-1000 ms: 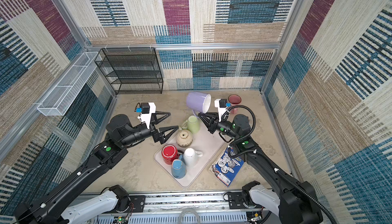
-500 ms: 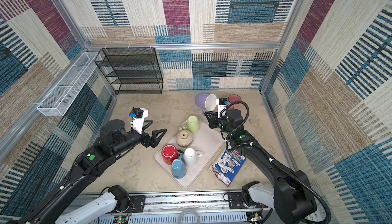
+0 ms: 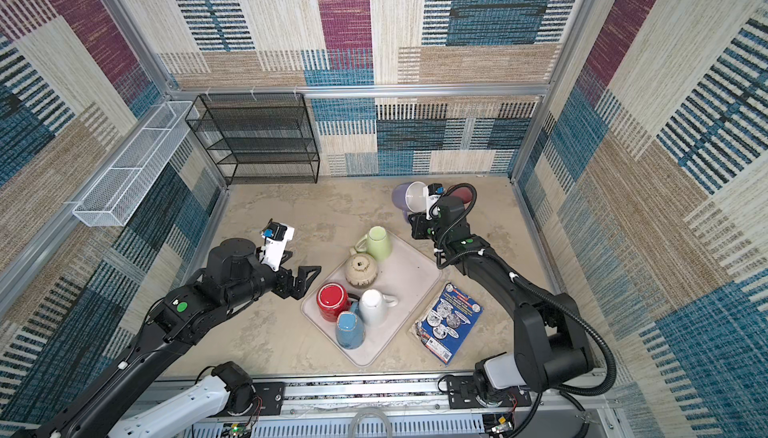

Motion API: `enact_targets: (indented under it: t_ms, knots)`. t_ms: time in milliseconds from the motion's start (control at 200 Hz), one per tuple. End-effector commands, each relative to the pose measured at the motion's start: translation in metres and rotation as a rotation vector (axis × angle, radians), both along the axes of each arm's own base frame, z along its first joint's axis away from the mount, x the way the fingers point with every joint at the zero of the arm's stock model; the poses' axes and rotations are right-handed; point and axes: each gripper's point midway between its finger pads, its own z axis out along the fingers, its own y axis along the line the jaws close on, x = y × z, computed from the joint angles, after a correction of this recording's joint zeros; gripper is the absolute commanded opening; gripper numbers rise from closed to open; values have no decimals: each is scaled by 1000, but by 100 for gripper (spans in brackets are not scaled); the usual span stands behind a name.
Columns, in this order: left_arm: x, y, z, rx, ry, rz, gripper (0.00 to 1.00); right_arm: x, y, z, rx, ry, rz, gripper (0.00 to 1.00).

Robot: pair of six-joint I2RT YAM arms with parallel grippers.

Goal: Turn the mug right side up
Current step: 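Rotate the lavender mug upright and carry it beside the pink mug with the right gripper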

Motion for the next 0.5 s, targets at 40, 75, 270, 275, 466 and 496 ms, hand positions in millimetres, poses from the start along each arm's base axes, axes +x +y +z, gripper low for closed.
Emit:
enact_targets:
  t_ms: [40,75,270,275,466,496]
  knots:
    - [1,9,-11,69,22,25,99,23,-9,-5,-108,24,-42,0]
    - [1,9,-12,68,25,23,99,27,-11,-8,-127,39,-47,0]
    - [2,10,-28,80,43,38,99,50,-33,-33,-235,142,-108,0]
    - [2,10,-28,80,45,37,99,50,-34,-34,-238,145,-110,0]
    - [3,12,-36,110,82,47,99,64,-51,-50,-312,239,-146,0]
    - [2,11,-37,110,87,43,99,66,-51,-51,-314,247,-141,0]
